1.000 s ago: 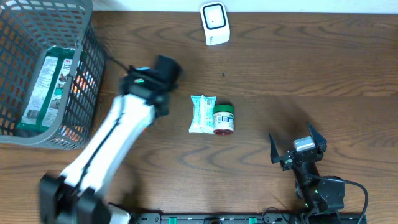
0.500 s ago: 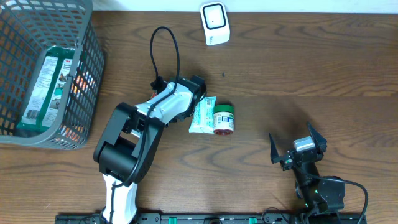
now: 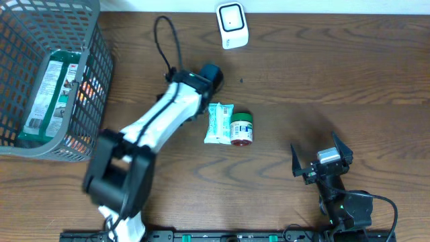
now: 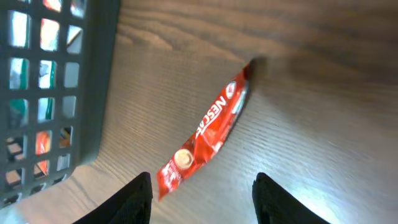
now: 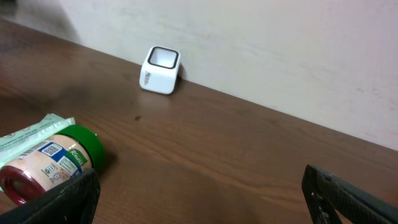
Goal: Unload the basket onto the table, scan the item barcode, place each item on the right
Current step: 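Carry the red stick with the left gripper toward the table center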
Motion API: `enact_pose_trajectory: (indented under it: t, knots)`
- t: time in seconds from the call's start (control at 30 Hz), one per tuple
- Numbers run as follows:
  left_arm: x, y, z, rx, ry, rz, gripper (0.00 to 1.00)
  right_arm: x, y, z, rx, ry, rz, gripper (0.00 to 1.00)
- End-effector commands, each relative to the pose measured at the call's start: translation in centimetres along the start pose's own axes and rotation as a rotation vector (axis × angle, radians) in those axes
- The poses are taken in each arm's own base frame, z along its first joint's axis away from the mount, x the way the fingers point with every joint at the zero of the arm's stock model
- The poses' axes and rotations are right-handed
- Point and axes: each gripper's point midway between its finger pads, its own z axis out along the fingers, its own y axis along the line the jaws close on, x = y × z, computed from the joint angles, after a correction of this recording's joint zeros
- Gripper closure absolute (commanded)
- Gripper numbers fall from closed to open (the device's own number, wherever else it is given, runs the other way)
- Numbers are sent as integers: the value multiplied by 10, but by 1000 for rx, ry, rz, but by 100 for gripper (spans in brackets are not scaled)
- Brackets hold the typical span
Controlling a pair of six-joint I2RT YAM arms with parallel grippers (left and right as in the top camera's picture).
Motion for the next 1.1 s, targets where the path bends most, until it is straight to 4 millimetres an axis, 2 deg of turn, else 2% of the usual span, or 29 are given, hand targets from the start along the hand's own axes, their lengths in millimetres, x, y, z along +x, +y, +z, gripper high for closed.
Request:
enact_pose_trajectory:
  t: [0.0,0.13,0.2,0.27,0.5,0.93,1.07]
  knots:
    - [-7,8,-25,231,39,90,47,0,3,0,-10,1,12,1]
    - [1,4,-19,422,114,209,48,0,3,0,-10,1,12,1]
    - [4,9,-8,431,125,232,58,0,3,0,-10,1,12,1]
    - [11,15,10,424,143,262,62,0,3,0,-10,1,12,1]
    - [32,5,40,433,121,410,62,0,3,0,-10,1,12,1]
    - [35,-10,77,397,11,368,61,0,3,0,-10,1,12,1]
    - [31,-3,86,346,-18,348,61,0,3,0,-10,1,12,1]
